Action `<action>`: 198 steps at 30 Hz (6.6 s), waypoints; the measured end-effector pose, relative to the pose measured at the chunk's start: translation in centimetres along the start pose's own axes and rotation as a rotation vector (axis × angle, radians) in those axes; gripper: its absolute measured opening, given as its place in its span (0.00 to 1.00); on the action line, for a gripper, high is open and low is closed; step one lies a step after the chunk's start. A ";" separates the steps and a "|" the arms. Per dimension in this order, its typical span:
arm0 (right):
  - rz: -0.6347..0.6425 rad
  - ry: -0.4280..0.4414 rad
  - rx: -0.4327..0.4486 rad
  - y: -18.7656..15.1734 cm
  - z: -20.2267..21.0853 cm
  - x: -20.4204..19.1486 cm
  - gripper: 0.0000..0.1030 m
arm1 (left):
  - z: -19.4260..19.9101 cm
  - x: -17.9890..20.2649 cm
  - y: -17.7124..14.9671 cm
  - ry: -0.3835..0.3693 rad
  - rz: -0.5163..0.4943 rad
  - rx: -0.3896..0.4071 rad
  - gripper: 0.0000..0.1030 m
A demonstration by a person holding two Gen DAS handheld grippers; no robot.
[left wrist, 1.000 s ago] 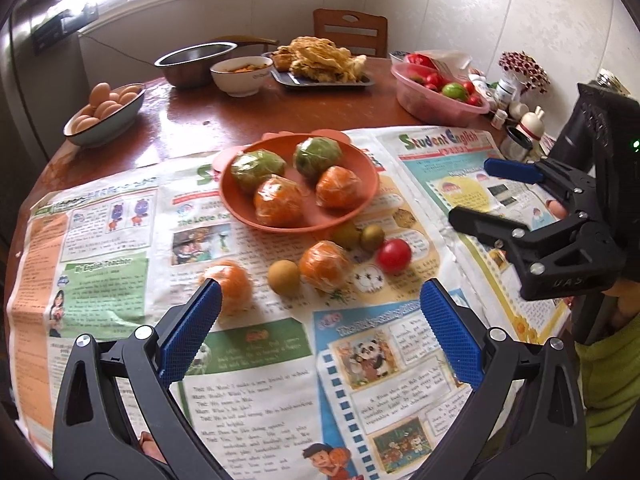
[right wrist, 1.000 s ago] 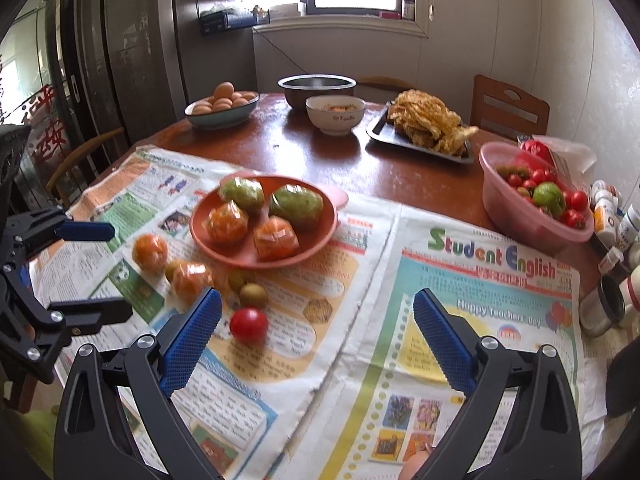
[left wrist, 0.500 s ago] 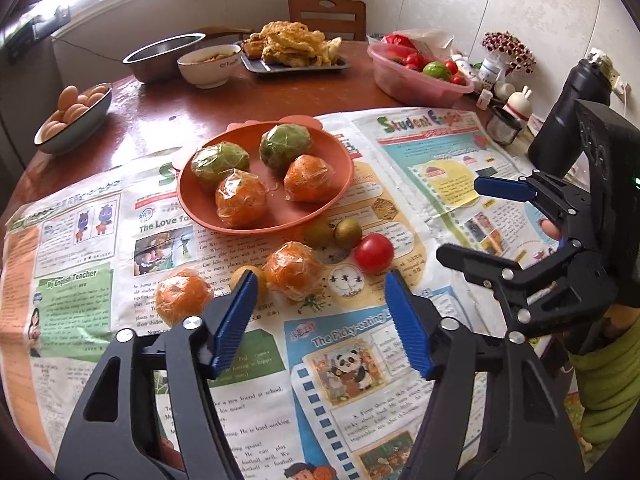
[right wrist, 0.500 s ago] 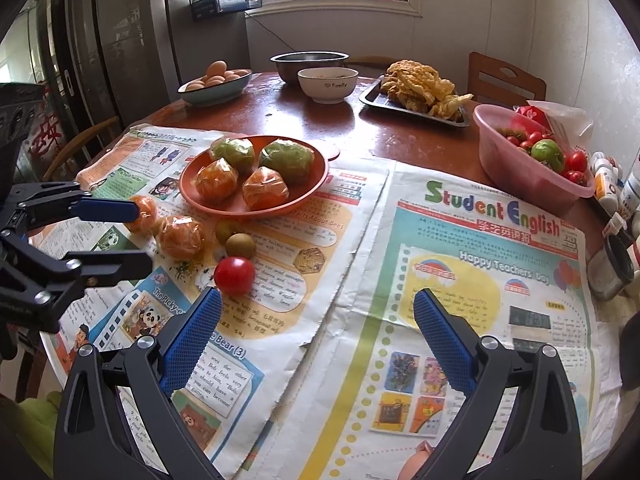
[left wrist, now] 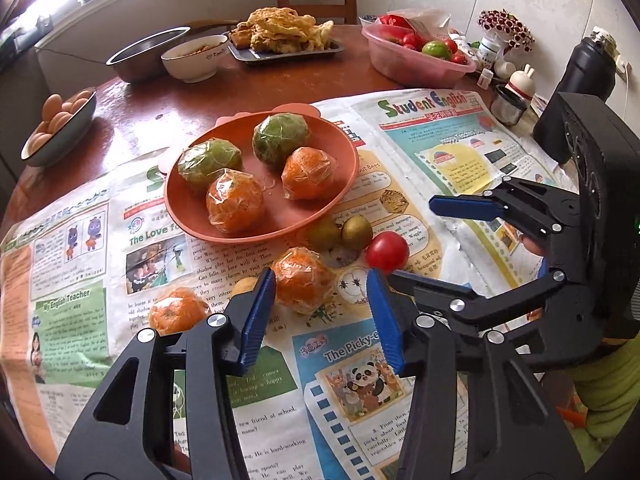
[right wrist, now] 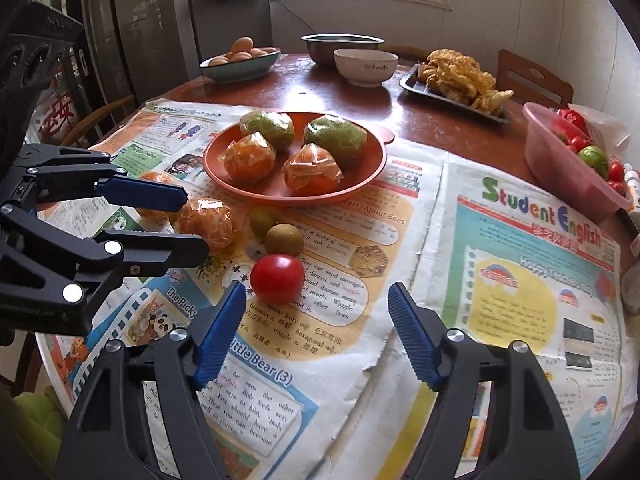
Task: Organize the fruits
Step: 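Move the right tool to the red tomato while the left tool approaches a wrapped orange, then grasp the red tomato with the right tool while the left tool grasps the wrapped orange, then carry the tomato with the right tool into the plate while the left tool carries the orange there, then open the right tool on the tomato in the plate while the left tool releases the orange, then withdraw both tools from the plate toward the remaining fruits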
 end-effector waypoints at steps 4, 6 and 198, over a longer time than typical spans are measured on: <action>0.006 0.024 -0.015 0.1 -0.7 -0.6 0.52 | -0.3 -0.2 0.0 -0.003 0.002 -0.006 0.38; 0.011 0.035 -0.016 0.2 -0.8 -0.9 0.46 | -0.6 -0.3 0.1 -0.005 0.001 -0.009 0.38; -0.071 0.036 0.055 10.1 -0.5 4.9 0.69 | -1.3 -4.7 5.4 -0.006 0.078 0.077 0.48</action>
Point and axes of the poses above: each gripper's, at about its wrist camera, not at the fingertips, and z roughly against the way its jaws point, x to its right, y to its top, the point moved 8 cm from there along -z, roughly the way its jaws point, and after that the axes turned 9 degrees about -z, right-handed, at the moved point
